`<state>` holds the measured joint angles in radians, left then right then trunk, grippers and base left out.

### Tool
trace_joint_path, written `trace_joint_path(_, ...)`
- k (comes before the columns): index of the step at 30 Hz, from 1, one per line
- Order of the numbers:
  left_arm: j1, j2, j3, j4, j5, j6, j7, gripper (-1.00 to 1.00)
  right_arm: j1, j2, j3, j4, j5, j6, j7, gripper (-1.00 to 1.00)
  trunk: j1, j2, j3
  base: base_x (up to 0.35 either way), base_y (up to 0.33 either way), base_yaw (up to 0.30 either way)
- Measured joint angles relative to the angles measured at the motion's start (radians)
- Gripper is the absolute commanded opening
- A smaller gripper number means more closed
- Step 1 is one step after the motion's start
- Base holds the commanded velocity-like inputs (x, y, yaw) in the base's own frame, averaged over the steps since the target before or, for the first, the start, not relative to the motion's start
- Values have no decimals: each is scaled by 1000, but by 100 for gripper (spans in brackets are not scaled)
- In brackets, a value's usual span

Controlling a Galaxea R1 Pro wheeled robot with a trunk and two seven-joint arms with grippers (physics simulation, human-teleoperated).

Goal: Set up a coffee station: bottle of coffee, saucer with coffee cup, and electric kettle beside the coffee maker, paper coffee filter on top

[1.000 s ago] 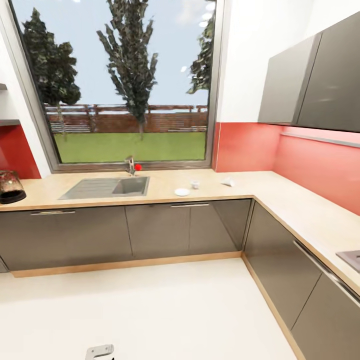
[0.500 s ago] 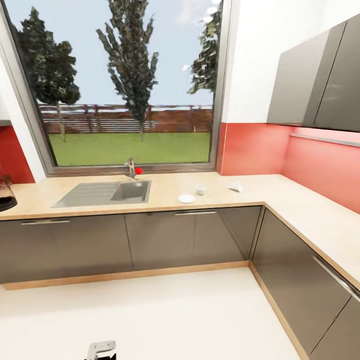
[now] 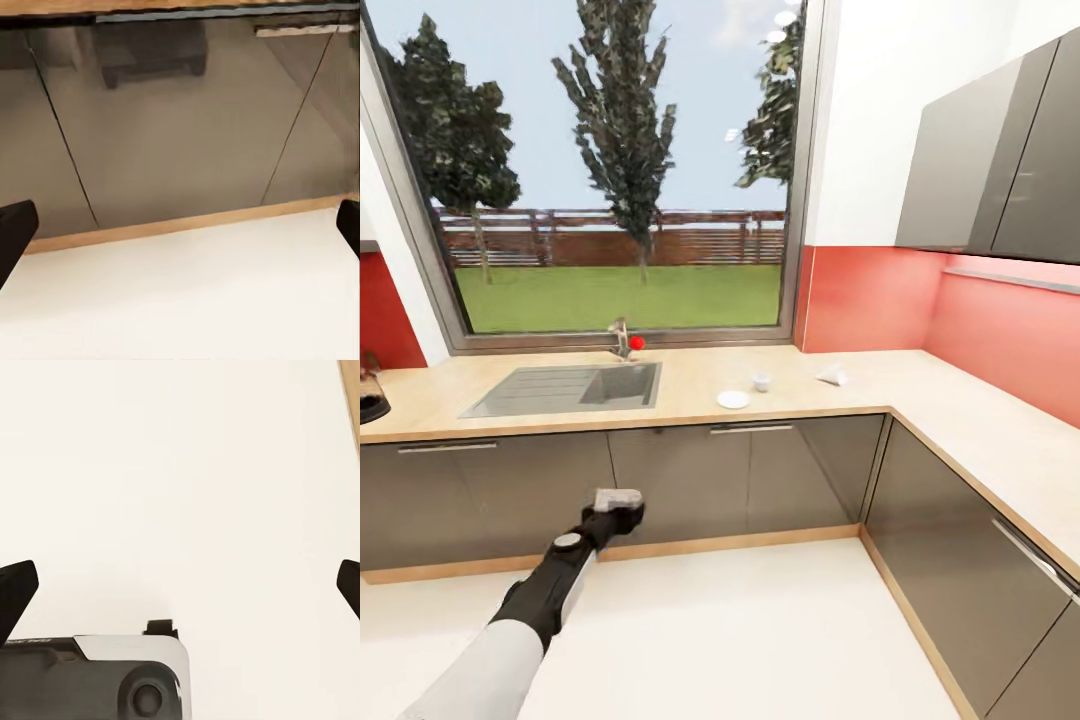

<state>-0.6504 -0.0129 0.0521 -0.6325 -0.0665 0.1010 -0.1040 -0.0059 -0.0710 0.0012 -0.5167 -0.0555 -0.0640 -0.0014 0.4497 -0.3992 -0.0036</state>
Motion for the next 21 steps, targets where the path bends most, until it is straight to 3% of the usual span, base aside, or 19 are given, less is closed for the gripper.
trace_joint_path(2, -84, -30, 0, -3, 1, 68, -10, 100, 0, 3, 0, -1, -1, 0, 2, 100, 0, 0, 0, 0, 0, 0)
trace_joint_path(5, -150, -51, 0, -3, 0, 135, -14, 100, 0, 5, 0, -3, -1, 1, 0, 100, 0, 0, 0, 0, 0, 0)
trace_joint_path(10, -224, -58, 0, -3, -2, 180, -4, 100, 0, 9, 0, -2, -3, 2, 2, 100, 0, 0, 0, 0, 0, -117)
trace_joint_path(17, -220, -51, -3, -3, -4, 181, -4, 100, 0, 10, 0, 1, -3, 3, 3, 100, 0, 0, 0, 11, 0, -255)
trace_joint_path(21, -218, -51, -4, -2, -5, 178, -4, 100, 0, 10, 1, 18, -2, 8, 3, 100, 0, 0, 0, 199, 32, -263)
